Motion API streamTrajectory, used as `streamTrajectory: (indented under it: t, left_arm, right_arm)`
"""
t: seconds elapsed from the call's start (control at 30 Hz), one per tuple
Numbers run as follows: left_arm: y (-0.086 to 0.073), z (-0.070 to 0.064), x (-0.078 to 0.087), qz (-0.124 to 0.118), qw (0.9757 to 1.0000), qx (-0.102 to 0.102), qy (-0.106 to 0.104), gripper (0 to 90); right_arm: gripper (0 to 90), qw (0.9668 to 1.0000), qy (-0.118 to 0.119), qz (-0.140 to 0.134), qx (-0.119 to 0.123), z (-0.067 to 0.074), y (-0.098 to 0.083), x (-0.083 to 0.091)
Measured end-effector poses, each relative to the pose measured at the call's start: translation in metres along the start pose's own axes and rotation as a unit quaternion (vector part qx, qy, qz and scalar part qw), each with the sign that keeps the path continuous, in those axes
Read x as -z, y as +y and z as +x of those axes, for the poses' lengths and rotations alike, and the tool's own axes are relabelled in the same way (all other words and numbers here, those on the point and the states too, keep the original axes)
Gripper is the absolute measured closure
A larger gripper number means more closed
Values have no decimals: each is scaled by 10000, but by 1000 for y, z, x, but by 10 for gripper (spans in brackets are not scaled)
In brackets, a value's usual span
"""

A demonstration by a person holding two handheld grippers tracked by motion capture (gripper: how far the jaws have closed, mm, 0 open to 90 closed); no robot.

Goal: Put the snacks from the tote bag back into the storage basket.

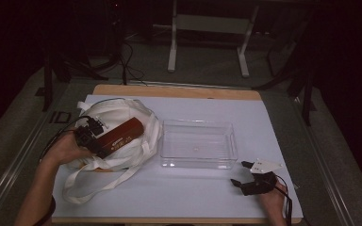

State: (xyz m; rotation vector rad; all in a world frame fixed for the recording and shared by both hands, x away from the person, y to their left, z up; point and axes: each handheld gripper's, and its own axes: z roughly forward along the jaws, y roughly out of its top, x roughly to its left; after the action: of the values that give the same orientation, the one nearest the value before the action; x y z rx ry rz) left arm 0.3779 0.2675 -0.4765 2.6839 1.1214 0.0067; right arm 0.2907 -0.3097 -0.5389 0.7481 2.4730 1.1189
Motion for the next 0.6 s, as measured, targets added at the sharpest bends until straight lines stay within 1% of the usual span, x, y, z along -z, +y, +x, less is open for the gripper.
streamTrajectory:
  t: [0.07,0.17,0.27,0.33,0.5,0.6]
  left_arm:
    - [1,-1,-2,103,9999,-31,14,377]
    - [3,-1,-2,151,9999,-22,18,380]
    - [3,-1,-3,160,9999,40,-3,390]
    - [3,-1,-4,170,9999,11,5,391]
    - [2,0,-5,158,9999,42,-30,397]
    - [1,-2,-5,107,9999,20,4,414]
  right_arm:
    - [169,10000,1,0,5,0,0,0]
    - [169,10000,-6,4,5,0,0,0]
    - [169,10000,-5,7,4,0,0,0]
    - [169,10000,-5,5,7,0,0,0]
    - [169,10000,-3,7,7,0,0,0]
    - [169,10000,-4,7,12,0,0,0]
